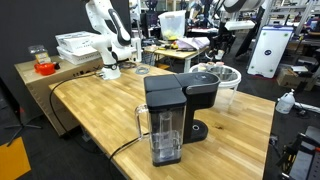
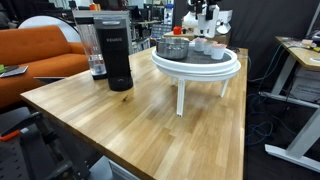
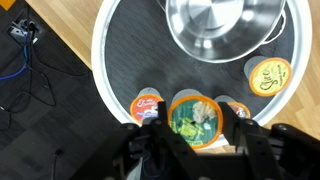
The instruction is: Put the white object into the silver pot.
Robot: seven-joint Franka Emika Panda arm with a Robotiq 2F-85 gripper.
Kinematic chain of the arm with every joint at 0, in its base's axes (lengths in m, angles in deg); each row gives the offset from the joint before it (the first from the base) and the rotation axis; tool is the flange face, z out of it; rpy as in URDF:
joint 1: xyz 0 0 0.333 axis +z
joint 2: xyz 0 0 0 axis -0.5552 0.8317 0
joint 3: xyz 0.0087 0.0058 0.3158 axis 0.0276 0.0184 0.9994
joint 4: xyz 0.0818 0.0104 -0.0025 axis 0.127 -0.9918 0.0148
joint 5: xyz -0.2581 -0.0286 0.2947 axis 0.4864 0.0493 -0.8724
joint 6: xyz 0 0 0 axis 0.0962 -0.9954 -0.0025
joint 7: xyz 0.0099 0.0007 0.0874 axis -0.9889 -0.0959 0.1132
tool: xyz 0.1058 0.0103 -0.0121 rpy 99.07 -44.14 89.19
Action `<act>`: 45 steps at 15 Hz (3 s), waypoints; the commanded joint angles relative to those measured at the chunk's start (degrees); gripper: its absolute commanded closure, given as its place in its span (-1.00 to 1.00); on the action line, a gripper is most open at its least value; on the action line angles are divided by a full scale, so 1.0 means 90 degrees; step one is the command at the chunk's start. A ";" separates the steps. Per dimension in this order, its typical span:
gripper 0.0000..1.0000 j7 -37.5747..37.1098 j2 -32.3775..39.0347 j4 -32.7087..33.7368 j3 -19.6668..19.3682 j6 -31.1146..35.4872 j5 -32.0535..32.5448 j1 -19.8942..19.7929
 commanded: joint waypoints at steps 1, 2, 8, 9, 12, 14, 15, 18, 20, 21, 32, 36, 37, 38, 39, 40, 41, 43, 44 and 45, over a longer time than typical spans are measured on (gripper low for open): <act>0.45 0.0264 -0.0572 -0.0729 0.0102 0.0012 -0.0009 0.0021; 0.45 0.0285 -0.0688 -0.0894 0.0126 -0.0016 -0.0026 0.0042; 0.45 0.0314 -0.1278 -0.1619 0.0226 -0.0133 -0.0158 0.0076; 0.45 0.0332 -0.1366 -0.1704 0.0228 -0.0154 -0.0173 0.0076; 0.45 0.0379 -0.1534 -0.1866 0.0241 -0.0234 -0.0212 0.0089; 0.45 0.0442 -0.1519 -0.1904 0.0274 -0.0271 -0.0274 0.0117; 0.45 0.0480 -0.1483 -0.1915 0.0294 -0.0282 -0.0313 0.0137; 0.45 0.0596 -0.1281 -0.1845 0.0391 -0.0282 -0.0416 0.0191; 0.45 0.0629 -0.1166 -0.1781 0.0438 -0.0285 -0.0461 0.0214; 0.45 0.0637 -0.1122 -0.1761 0.0449 -0.0293 -0.0465 0.0219; -0.19 0.0644 -0.0981 -0.1685 0.0345 -0.0329 -0.0423 0.0106; -0.80 0.0635 -0.0881 -0.1599 0.0344 -0.0327 -0.0405 0.0111; -0.93 0.0640 -0.0845 -0.1559 0.0348 -0.0342 -0.0420 0.0110; -0.97 0.0650 -0.0816 -0.1518 0.0353 -0.0349 -0.0438 0.0107; -1.00 0.0651 -0.0788 -0.1479 0.0353 -0.0351 -0.0434 0.0107; -1.00 0.0662 -0.0773 -0.1429 0.0354 -0.0361 -0.0441 0.0102; -1.00 0.0674 -0.0780 -0.1406 0.0352 -0.0348 -0.0435 0.0098; -1.00 0.0708 -0.0949 -0.1472 0.0327 -0.0249 -0.0368 0.0087; -1.00 0.0751 -0.1045 -0.1517 0.0317 -0.0218 -0.0389 0.0067; -1.00 0.0778 -0.1199 -0.1621 0.0284 -0.0179 -0.0351 0.0054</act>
